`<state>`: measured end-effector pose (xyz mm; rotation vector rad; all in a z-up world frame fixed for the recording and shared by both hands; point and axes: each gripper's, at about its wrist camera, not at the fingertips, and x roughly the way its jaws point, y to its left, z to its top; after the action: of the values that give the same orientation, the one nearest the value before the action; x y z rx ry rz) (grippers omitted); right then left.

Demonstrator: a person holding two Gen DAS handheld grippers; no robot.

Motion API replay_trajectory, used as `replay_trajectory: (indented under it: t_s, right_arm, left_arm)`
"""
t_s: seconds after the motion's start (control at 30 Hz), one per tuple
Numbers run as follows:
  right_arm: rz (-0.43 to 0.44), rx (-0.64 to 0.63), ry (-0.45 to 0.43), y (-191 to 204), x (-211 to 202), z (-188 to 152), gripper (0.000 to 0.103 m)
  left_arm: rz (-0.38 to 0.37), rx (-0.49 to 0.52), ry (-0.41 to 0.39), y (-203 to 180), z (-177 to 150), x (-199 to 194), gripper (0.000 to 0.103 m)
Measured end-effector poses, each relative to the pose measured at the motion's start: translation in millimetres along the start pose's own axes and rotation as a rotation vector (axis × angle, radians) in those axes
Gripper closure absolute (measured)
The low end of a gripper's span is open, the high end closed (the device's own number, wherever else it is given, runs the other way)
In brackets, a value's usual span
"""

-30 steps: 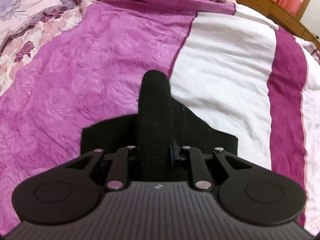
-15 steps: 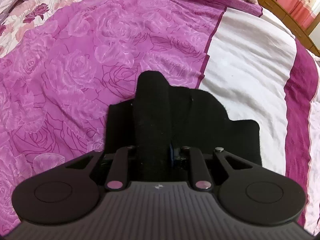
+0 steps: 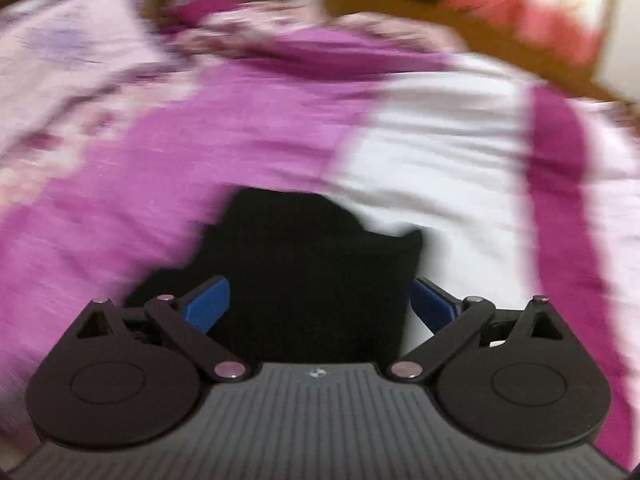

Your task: Fold small clothes

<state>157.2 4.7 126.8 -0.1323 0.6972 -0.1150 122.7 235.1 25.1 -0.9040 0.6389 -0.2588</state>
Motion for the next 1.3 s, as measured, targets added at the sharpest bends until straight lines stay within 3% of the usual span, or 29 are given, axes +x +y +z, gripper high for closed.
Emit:
replay_trajectory:
  t_s: [0.03,0.1,0.2,0.23,0.3,0.33,0.37,0.47,0.57,0.63,0.7,0.77,0.8,0.83,0.87,0.93,0.97,1.03,1.3]
  right_arm:
    - [-0.055,0.036,-0.019,-15.2,-1.8,-18.1,0.003]
    - [-0.073,0.135,-0.043,-41.5,0.2,-48.6,0.003]
    - [0.013,0.347,-0.158,-73.4,-1.9,-87.2,0.003]
    - [0.034,0.358,-0.203,-76.1,-3.0,-94.9,0.003]
    - [0.091,0.264,-0.245,-72.8,-5.1,-101.6,0.003]
    - [0.137,0.222,-0.237,-71.6,-5.5,-100.9,0.003]
    - [0.179,0.187,-0.230,-69.3,-6.9,-99.9,0.003]
    - [0.229,0.043,-0.237,-54.7,-11.9,-95.5,0.003]
    - [0.138,-0.132,-0.252,-32.9,-6.5,-93.4,0.003]
    - [0.122,-0.263,-0.254,-19.4,-4.7,-99.5,0.003]
    - [0.131,-0.341,-0.273,-9.0,-10.0,-109.4,0.003]
    - [0.080,-0.361,-0.280,-2.3,-8.7,-112.1,0.005]
    - [0.006,-0.362,-0.289,0.5,-1.8,-111.8,0.008]
    - [-0.082,-0.357,-0.293,0.8,5.9,-111.0,0.027]
    - [-0.160,-0.354,-0.317,-0.4,11.3,-112.4,0.035]
    - [-0.150,-0.293,-0.364,-6.9,7.8,-115.0,0.063]
    - [-0.146,-0.276,-0.391,-6.6,3.1,-117.5,0.068]
    - [-0.166,-0.315,-0.427,-1.5,-2.4,-125.1,0.089]
    - [-0.147,-0.395,-0.386,0.4,-9.3,-157.0,0.097]
  left_arm:
    - [-0.053,-0.016,0.027,-1.9,5.0,11.3,0.026]
    - [-0.106,-0.009,0.059,-6.8,11.2,28.2,0.025]
    - [-0.088,0.012,0.054,-14.0,13.4,44.4,0.027]
    - [-0.092,-0.011,0.058,-14.4,13.3,48.2,0.032]
    - [-0.086,-0.061,0.090,-14.8,12.8,55.1,0.055]
    - [-0.060,-0.065,0.103,-17.1,13.2,58.3,0.081]
    - [-0.039,-0.068,0.103,-18.9,12.6,60.2,0.085]
    - [-0.023,-0.091,0.095,-21.2,13.3,63.7,0.089]
    - [-0.004,-0.089,0.090,-24.1,15.6,62.1,0.090]
    - [-0.011,-0.083,0.092,-26.8,16.0,63.5,0.091]
    - [-0.007,-0.067,0.104,-28.5,15.7,62.4,0.091]
    - [0.003,-0.033,0.103,-29.9,15.2,63.0,0.091]
    - [0.008,-0.027,0.107,-29.2,14.2,64.4,0.091]
    - [0.003,-0.035,0.119,-27.4,13.0,65.9,0.091]
    - [0.000,-0.039,0.126,-26.3,11.9,66.0,0.091]
    - [-0.001,-0.022,0.130,-26.7,10.8,63.0,0.091]
    - [-0.005,-0.015,0.131,-27.1,10.2,60.5,0.091]
    - [-0.009,-0.012,0.137,-26.5,6.8,53.5,0.091]
    - [0.013,0.070,0.152,-24.4,-5.5,31.9,0.092]
